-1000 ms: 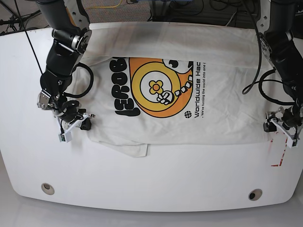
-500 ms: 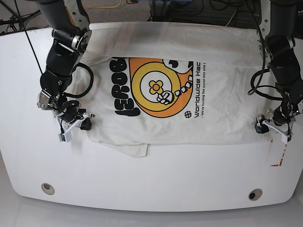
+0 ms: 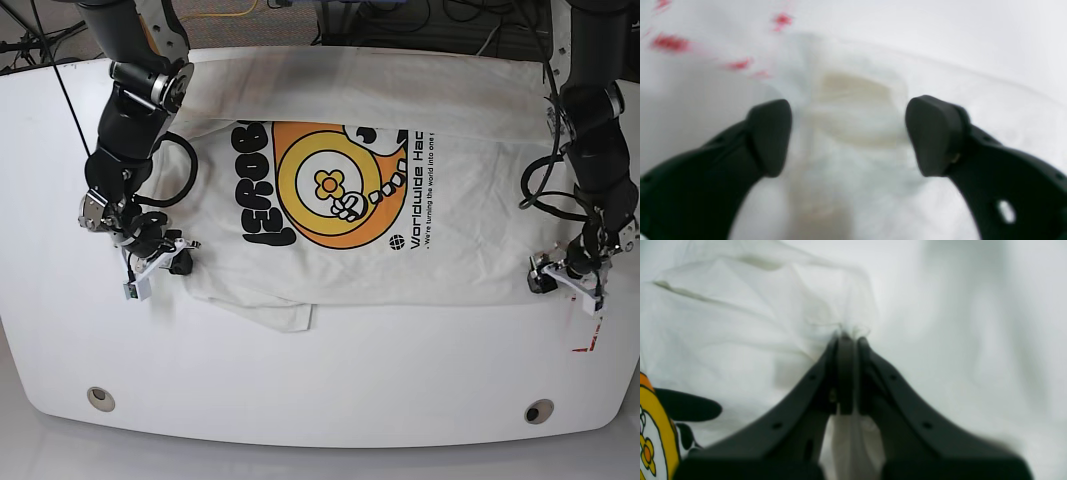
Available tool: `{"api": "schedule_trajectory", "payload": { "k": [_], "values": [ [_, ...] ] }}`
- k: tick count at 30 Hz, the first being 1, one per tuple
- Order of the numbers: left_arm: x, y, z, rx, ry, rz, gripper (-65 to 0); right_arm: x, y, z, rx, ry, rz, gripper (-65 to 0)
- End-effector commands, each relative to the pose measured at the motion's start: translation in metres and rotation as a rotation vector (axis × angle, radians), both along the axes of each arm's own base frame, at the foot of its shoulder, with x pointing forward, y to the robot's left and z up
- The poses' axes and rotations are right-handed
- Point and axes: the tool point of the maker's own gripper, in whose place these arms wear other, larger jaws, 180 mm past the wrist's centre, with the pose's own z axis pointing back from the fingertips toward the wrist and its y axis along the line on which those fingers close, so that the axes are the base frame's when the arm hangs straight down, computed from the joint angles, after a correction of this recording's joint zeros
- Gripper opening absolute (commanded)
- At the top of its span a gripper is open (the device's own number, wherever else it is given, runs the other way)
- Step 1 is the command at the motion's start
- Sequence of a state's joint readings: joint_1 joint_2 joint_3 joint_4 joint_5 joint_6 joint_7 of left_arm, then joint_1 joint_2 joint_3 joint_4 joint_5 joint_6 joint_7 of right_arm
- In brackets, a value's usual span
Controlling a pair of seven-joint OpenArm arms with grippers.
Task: Fold the T-shirt properly
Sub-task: 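Move the left gripper to the shirt hem corner and grasp it, then lift the hem with both grippers and fold it over toward the collar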
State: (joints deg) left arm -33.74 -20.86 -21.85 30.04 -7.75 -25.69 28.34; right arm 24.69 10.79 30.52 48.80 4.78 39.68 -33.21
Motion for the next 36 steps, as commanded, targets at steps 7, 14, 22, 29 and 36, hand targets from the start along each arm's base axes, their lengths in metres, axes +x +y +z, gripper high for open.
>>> {"api": "schedule_trajectory", "payload": {
  "k": [7, 14, 22, 29, 36],
  "values": [
    [0.011, -0.019, 0.004, 0.043, 0.036, -0.092, -50.6, 0.010, -0.010, 0.016, -0.023, -0.037, -0.003, -65.0],
    [0.012, -0.016, 0.007, 0.062, 0.037, -0.102, -64.2, 0.011, -0.010, 0.017, -0.024, -0.038, -0.003, -65.0],
    [0.023, -0.008, 0.034, 0.108, -0.017, -0.110, -65.0, 0.018, -0.014, 0.031, -0.047, -0.076, -0.003, -65.0],
    [0.023, -0.013, 0.063, 0.191, -0.040, -0.191, -65.0, 0.022, -0.027, 0.060, -0.136, -0.101, 0.010, -65.0],
    [0.024, -0.019, 0.094, 0.277, -0.076, -0.255, -65.0, 0.023, -0.039, 0.093, -0.233, -0.136, 0.012, -65.0]
  ]
}}
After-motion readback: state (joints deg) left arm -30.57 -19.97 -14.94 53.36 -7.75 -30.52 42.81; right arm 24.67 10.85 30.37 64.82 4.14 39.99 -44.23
